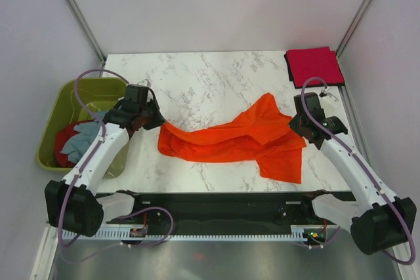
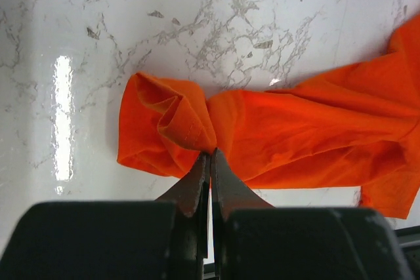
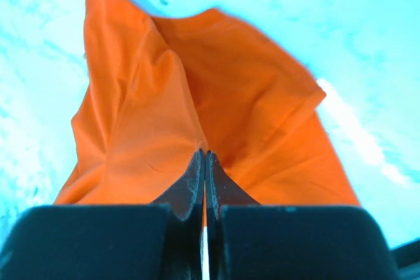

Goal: Fold and stack the t-shirts
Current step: Flatten the tshirt out

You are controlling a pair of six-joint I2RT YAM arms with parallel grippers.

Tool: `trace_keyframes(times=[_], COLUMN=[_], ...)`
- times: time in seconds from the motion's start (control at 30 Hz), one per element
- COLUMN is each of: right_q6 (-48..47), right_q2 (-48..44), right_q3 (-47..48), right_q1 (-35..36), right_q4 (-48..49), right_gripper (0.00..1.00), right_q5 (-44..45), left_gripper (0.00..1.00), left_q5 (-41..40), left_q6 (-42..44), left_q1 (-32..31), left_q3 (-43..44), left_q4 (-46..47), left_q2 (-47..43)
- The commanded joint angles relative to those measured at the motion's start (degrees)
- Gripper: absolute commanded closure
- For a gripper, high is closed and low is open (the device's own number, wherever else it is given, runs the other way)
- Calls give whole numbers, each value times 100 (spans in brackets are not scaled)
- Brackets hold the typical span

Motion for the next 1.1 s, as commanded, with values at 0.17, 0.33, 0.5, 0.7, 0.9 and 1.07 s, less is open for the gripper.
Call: trace_keyframes(times=[0.17,0.33,0.5,0.7,0.9,1.07], right_q6=[-631,-632,-711,-764,-816,-852], right_q2=[-705,-961,-1058,-1075,-1084,-1102], right_q3=[499,544,464,395,210,113], right_q1=[-120,-111,-111,-111,-111,-111], right_q4=[-928,-885,-718,-490,-287,-208], right_gripper=[100,100,100,100,100,100], right_q5=[1247,1212,1168,817,562,509], left_gripper=[98,96,64,52,62,60], left_q5=[-4,294,-232,-760,-541,-470], left_q6=[-168,-230,-160,-353,-669,-1125], left_q1=[-383,-727,-736,-666,-175,3], left_q3=[198,364,664,410,339,41], left_q4=[-32,311,-136,-207,-339,-85], left_q2=[699,1560,2072,1474,1861,1257])
